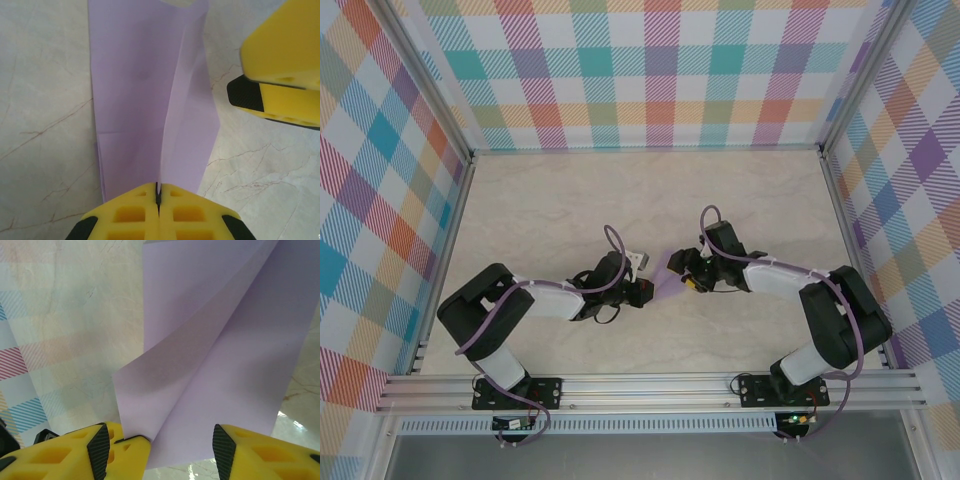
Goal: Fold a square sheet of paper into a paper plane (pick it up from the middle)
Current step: Fourth fold the wing at the center of the table.
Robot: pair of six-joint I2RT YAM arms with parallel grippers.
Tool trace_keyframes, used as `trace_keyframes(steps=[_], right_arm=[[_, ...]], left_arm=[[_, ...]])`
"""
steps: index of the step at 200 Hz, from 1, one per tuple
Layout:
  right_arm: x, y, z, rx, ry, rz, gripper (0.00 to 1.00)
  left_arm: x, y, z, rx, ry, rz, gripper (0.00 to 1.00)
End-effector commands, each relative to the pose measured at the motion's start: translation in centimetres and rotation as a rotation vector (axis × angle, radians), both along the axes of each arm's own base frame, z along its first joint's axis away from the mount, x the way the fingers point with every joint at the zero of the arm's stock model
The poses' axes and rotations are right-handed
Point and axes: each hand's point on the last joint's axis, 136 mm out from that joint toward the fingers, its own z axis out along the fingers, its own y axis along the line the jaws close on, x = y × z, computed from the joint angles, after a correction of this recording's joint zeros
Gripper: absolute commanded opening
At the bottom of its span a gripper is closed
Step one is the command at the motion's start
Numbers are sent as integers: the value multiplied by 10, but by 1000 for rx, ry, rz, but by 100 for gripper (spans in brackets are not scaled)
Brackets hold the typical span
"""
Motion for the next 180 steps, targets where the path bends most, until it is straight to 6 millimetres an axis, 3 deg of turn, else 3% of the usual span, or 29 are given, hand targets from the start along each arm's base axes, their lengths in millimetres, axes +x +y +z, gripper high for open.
trace_keyframes(steps=[1, 154, 180], right_arm=[[3, 6, 3, 39, -40, 17, 58], [16, 19, -25, 50, 63, 4, 47], [14, 16, -33, 17, 94, 2, 46]], left_arm=[[1, 0, -2, -54, 65, 64, 4], [3, 4, 0, -158, 194, 155, 4], [1, 4, -1, -157, 212, 156, 9]])
